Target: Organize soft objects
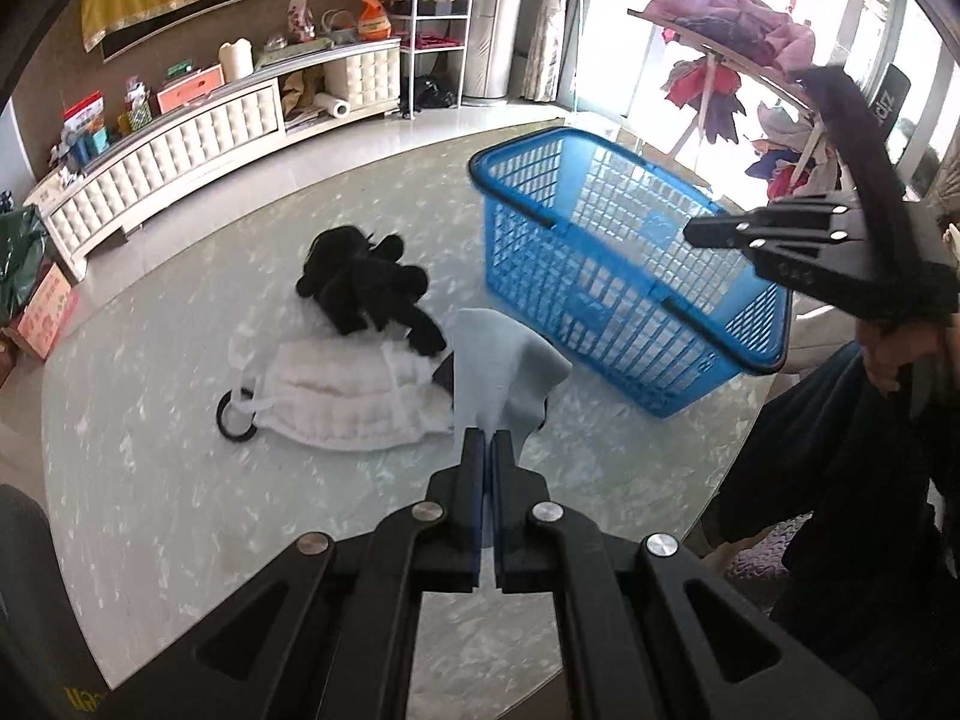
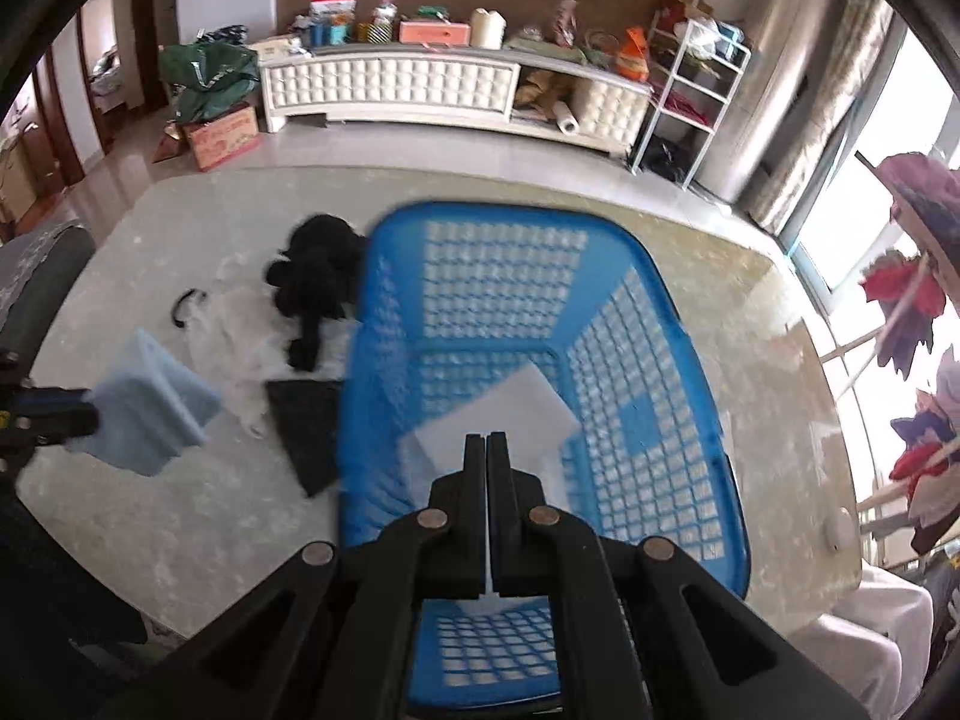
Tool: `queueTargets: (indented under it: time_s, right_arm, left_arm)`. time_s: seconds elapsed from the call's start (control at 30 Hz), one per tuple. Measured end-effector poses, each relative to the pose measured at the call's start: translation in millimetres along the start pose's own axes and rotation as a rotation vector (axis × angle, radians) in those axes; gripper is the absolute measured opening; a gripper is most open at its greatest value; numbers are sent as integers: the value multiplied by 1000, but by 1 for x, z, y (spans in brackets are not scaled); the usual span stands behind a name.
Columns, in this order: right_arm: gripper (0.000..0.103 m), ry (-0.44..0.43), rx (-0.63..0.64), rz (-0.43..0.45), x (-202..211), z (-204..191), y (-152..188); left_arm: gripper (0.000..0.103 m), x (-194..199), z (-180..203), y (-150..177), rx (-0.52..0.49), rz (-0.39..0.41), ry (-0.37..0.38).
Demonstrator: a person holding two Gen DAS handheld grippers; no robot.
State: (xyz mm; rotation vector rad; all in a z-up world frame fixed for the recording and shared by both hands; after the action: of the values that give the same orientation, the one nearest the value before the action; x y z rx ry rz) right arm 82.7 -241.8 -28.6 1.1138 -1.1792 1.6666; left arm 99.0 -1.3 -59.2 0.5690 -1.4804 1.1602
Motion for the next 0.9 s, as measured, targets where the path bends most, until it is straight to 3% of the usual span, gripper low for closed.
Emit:
queueTargets:
  time_s: [0.23,0.27,0.33,0.37,0.4,0.6,0.9]
  right_arm:
    - [1,-15,-13,-87,-25,17,8]
    - [7,-20,-15,-87,-26,17,9]
    - [35,-20,-23,-89,-28,17,12]
    - [56,-26,-24,-88,-28,16,12]
    - [62,-25,-21,-83,-27,16,14]
    - [75,4,-7,-81,-26,11,19]
    - [75,-37,23,-79,-24,-3,20]
  left_arm:
    - [1,-2,15,-13,-30,1,4]
    - [1,-3,17,-15,-32,-2,3]
    - [1,-5,18,-19,-33,-6,4]
    - [1,-6,18,-21,-33,-8,5]
    - [1,-8,19,-22,-34,-10,6]
    - [1,-10,26,-31,-46,-11,15]
    - [1,0,37,-41,-66,28,34]
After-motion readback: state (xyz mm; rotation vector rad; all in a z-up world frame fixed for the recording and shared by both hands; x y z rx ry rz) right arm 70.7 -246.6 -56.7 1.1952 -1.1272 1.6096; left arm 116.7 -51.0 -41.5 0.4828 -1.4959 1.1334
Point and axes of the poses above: each gripper's, at about its wrist camera, not at the fingertips, and x roughly against the way its jaws point, z to its right, y to its underside, the point moved 1 cm from there along -x, roughly the way its jaws point, and after that the axes turned 14 degrees about -z, right-handed, at the moved point
